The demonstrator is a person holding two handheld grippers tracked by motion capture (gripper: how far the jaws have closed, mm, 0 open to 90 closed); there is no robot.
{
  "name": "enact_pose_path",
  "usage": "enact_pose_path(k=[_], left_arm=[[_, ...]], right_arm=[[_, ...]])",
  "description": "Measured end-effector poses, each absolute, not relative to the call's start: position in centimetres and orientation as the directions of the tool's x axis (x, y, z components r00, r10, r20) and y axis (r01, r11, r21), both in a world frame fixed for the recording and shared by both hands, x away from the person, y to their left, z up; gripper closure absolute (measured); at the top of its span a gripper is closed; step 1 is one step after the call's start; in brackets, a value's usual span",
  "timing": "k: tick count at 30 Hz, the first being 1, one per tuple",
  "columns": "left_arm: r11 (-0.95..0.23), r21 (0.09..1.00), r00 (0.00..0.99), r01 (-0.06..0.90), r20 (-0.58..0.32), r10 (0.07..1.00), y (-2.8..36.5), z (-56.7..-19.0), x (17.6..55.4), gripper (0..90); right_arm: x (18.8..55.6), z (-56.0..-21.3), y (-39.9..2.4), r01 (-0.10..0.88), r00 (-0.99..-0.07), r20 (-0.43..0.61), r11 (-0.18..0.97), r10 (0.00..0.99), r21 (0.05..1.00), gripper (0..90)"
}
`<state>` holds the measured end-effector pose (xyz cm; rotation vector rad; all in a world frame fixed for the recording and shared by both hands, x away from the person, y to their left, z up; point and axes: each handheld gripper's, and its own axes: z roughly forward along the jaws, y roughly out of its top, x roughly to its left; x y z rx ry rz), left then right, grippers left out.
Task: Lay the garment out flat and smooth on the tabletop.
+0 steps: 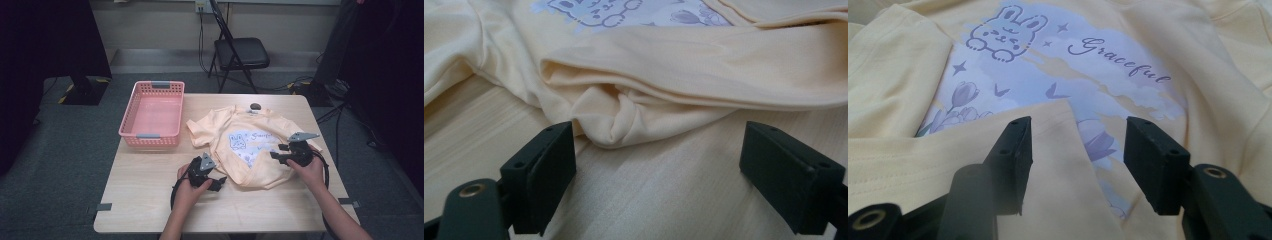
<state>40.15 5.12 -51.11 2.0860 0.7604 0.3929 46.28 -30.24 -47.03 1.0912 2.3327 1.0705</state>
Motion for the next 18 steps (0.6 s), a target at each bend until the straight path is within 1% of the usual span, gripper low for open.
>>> enact_pose_path(k=[7,9,11,13,15,18], left_arm=[[-0.447,0.813,0.765,0.374,0.002,0.644,5.1,-51.1,40.2,14.8],[-0.446,0.813,0.765,0.374,0.002,0.644,5.1,-51.1,40.2,14.8],[-0.447,0.813,0.765,0.374,0.002,0.644,5.1,-51.1,40.2,14.7],[-0.447,0.813,0.765,0.374,0.002,0.644,5.1,-51.1,40.2,14.7],[-0.447,0.813,0.765,0.374,0.003,0.644,5.1,-51.1,40.1,14.8],[-0.447,0.813,0.765,0.374,0.002,0.644,5.1,-51.1,40.2,14.8]], right_arm=[[47.2,-47.8,-29.2,0.511,-0.644,0.012,0.419,0.765,0.750,50.9],[47.4,-48.0,-28.7,0.511,-0.649,0.005,0.431,0.761,0.744,53.4],[47.6,-48.2,-28.3,0.502,-0.650,-0.023,0.452,0.760,0.737,57.0],[47.9,-48.3,-27.9,0.504,-0.655,-0.017,0.453,0.756,0.736,60.5],[48.0,-48.5,-27.5,0.498,-0.657,-0.036,0.469,0.753,0.729,64.4],[48.1,-48.6,-27.1,0.496,-0.664,-0.037,0.477,0.747,0.726,65.4]])
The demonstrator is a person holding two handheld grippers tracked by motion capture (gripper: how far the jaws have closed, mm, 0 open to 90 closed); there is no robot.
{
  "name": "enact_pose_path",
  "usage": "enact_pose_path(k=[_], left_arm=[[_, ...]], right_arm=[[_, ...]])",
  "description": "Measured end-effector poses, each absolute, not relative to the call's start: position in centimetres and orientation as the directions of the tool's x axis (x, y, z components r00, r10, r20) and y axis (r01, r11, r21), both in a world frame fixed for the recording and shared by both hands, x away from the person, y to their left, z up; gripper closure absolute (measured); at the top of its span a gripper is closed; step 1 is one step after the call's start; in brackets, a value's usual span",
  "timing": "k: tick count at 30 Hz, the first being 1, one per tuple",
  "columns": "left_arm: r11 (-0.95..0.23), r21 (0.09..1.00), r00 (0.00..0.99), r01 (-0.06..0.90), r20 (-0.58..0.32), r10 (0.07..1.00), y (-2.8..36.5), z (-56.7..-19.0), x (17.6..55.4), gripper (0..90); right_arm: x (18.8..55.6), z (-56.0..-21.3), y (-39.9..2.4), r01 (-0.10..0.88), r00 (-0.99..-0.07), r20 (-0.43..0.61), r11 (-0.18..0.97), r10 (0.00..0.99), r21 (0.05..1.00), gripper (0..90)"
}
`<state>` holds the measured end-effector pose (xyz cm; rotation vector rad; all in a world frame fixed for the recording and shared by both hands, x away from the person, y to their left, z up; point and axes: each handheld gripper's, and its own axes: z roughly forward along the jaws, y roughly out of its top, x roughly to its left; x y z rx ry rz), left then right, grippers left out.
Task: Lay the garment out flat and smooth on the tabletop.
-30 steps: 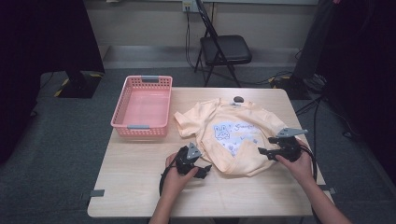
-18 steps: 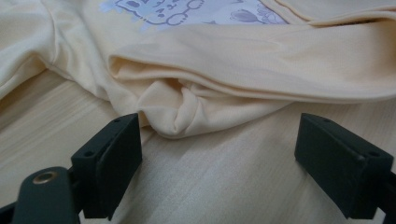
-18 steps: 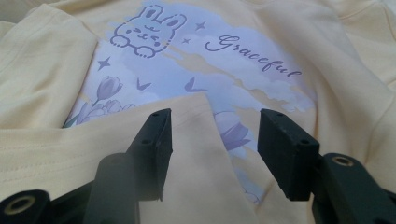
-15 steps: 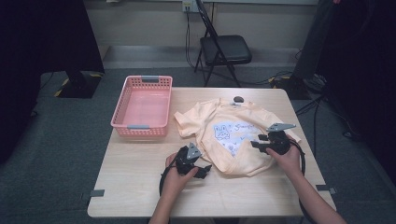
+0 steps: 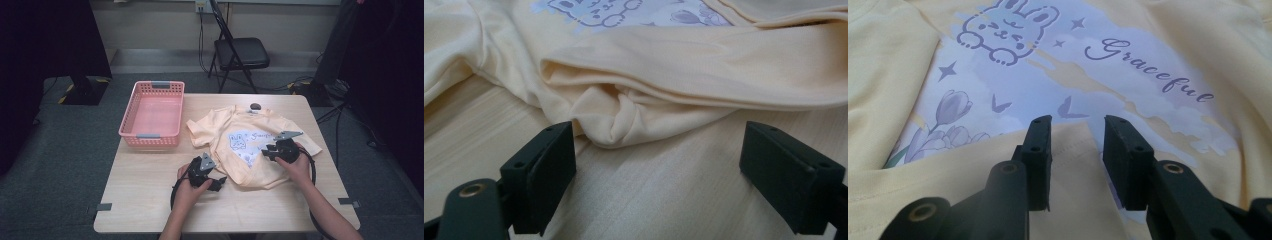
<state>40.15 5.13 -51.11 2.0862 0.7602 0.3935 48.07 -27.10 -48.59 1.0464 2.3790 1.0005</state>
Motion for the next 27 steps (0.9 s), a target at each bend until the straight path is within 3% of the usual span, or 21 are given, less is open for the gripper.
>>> enact_pose_path(k=[5,10,19,27], left_arm=[[-0.446,0.813,0.765,0.374,0.002,0.644,5.1,-51.1,40.2,14.8],[-0.446,0.813,0.765,0.374,0.002,0.644,5.1,-51.1,40.2,14.7],[-0.447,0.813,0.765,0.374,0.002,0.644,5.1,-51.1,40.2,14.8],[-0.447,0.813,0.765,0.374,0.002,0.644,5.1,-51.1,40.2,14.8]], right_arm=[[48.1,-48.8,-27.1,0.514,-0.656,-0.013,0.459,0.755,0.724,67.8],[48.1,-48.9,-27.1,0.515,-0.669,0.010,0.455,0.743,0.726,77.7],[48.1,-48.6,-27.3,0.535,-0.674,0.052,0.437,0.737,0.723,87.6],[47.5,-47.6,-27.5,0.511,-0.696,0.059,0.436,0.716,0.741,88.4]])
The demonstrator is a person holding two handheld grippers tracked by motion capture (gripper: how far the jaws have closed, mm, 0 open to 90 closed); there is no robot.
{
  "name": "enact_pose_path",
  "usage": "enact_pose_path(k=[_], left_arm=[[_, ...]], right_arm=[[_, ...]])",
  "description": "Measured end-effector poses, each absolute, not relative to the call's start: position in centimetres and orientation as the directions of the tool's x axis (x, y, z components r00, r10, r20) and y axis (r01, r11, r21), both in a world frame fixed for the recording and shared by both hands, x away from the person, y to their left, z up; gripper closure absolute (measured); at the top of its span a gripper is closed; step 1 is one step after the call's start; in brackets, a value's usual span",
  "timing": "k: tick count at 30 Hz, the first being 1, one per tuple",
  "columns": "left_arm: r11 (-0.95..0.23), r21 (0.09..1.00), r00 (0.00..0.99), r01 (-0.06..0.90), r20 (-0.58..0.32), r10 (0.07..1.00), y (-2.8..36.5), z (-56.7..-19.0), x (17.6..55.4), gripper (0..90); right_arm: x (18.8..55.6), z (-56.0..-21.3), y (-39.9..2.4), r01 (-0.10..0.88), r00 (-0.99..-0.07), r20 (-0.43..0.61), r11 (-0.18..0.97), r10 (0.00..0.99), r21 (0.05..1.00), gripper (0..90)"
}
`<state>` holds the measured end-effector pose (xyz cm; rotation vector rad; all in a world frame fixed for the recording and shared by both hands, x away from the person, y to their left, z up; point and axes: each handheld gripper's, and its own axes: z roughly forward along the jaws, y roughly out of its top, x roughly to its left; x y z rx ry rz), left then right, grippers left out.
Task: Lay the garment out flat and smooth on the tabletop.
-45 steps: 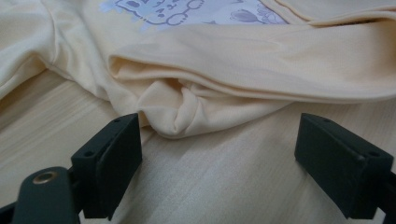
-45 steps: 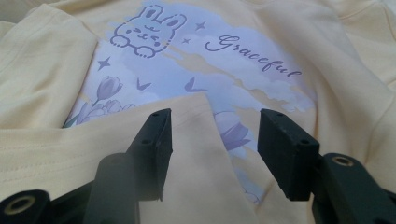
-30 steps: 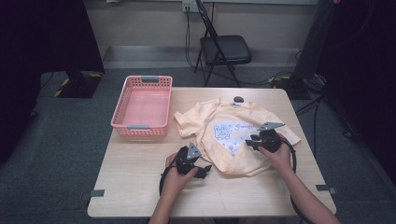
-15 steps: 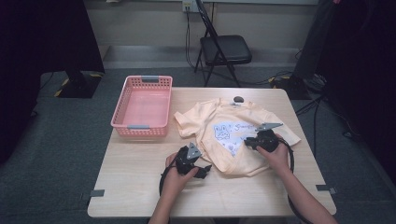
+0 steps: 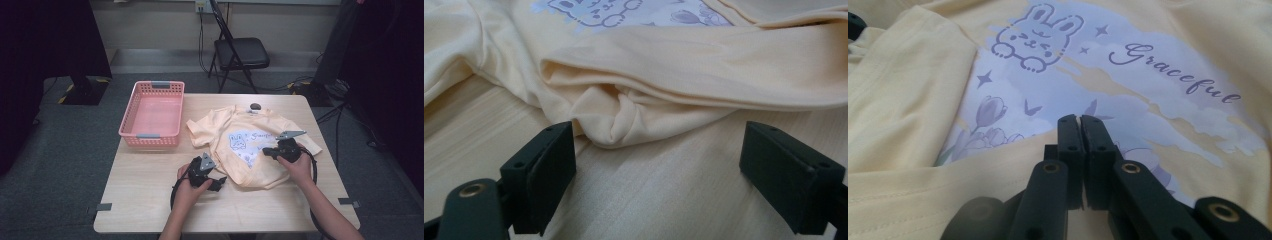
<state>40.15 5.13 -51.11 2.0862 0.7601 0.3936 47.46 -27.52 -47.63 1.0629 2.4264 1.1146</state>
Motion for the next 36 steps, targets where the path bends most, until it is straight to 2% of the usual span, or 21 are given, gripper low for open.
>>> enact_pose_path(k=[24,36], left_arm=[[-0.447,0.813,0.765,0.374,0.002,0.644,5.1,-51.1,40.2,14.7],[-0.446,0.813,0.765,0.374,0.002,0.644,5.1,-51.1,40.2,14.8]], right_arm=[[43.6,-45.5,-28.7,0.440,-0.752,0.068,0.422,0.655,0.793,88.5],[41.5,-45.0,-30.6,0.426,-0.758,0.087,0.389,0.647,0.817,88.5]])
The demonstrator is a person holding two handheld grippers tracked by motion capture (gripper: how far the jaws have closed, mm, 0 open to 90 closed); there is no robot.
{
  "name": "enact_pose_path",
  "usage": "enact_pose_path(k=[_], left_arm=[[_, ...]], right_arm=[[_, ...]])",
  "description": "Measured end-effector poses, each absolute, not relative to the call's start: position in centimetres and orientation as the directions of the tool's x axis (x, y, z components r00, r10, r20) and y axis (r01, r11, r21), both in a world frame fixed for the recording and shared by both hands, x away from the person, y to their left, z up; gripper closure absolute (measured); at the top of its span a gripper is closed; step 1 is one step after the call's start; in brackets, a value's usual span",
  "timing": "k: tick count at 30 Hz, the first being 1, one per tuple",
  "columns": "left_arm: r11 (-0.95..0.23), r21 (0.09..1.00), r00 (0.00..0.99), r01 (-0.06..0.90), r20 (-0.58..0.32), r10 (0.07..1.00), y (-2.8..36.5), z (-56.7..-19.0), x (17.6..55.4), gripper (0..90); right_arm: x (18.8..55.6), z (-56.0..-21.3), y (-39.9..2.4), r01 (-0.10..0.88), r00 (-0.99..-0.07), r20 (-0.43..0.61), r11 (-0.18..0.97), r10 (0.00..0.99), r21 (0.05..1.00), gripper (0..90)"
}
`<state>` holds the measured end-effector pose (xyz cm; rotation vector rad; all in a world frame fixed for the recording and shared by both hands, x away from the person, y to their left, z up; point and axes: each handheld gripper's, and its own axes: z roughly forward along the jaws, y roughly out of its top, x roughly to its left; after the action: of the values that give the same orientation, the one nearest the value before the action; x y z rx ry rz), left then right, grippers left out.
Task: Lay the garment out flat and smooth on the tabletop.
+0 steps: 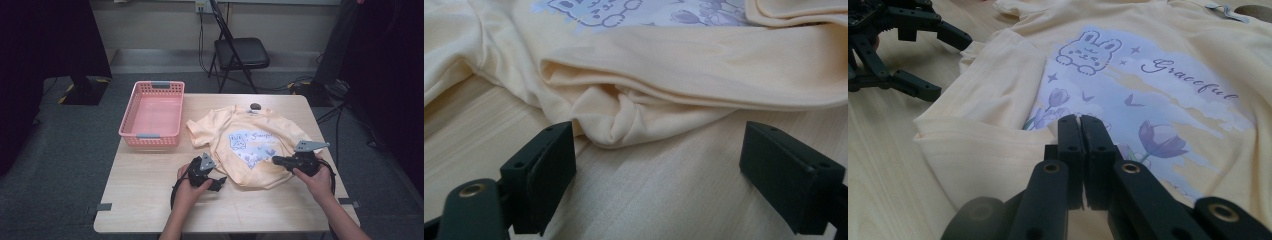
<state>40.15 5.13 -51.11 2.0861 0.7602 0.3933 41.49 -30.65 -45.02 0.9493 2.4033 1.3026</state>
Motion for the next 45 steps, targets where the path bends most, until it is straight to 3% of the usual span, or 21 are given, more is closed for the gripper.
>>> enact_pose_path(k=[45], left_arm=[[-0.447,0.813,0.765,0.373,0.003,0.644,5.1,-51.1,40.2,14.7]], right_arm=[[36.7,-45.5,-34.0,0.411,-0.781,0.106,0.379,0.616,0.829,88.6]])
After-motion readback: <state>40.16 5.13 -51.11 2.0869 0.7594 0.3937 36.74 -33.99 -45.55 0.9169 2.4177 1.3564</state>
